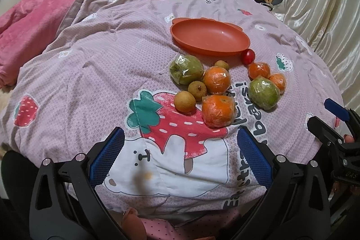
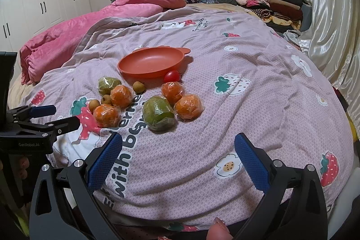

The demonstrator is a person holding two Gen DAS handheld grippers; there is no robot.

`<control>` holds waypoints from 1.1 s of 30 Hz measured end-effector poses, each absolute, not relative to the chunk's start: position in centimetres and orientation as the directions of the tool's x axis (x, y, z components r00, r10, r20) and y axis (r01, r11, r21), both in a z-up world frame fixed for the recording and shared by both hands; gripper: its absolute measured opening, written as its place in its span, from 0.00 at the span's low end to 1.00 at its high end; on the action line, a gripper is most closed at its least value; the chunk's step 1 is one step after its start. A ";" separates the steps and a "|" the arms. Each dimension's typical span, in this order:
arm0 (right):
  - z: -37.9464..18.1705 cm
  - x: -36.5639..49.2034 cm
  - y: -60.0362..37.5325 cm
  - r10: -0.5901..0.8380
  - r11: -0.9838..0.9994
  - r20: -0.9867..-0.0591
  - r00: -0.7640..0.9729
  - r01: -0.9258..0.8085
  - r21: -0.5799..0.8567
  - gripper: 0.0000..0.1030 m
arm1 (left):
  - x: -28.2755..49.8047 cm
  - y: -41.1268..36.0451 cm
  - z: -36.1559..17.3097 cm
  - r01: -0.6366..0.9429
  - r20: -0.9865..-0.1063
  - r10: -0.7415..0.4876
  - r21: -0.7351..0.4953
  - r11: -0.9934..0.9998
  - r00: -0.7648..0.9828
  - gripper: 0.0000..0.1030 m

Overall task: Organize fruits
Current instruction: 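Move the left tool toward a wrapped mandarin while the right tool approaches another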

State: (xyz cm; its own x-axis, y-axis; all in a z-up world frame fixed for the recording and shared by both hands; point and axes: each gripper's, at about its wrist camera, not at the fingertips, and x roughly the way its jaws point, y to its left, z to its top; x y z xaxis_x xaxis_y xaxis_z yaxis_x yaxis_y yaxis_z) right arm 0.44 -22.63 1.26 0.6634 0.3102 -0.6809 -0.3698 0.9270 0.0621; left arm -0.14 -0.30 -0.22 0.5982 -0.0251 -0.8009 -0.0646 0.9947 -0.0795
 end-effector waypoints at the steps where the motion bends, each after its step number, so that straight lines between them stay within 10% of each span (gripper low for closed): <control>1: 1.3 0.4 -22.6 0.312 0.926 -0.681 0.663 -0.371 0.064 0.96 | -0.1 -0.3 -0.3 -0.064 -0.802 -0.025 -0.079 0.995 0.597 0.92; 33: 0.2 2.5 -23.7 0.317 0.926 -0.698 0.642 -0.370 0.080 0.96 | 1.2 -1.1 -1.8 -0.010 -0.829 -0.087 -0.111 0.994 0.553 0.92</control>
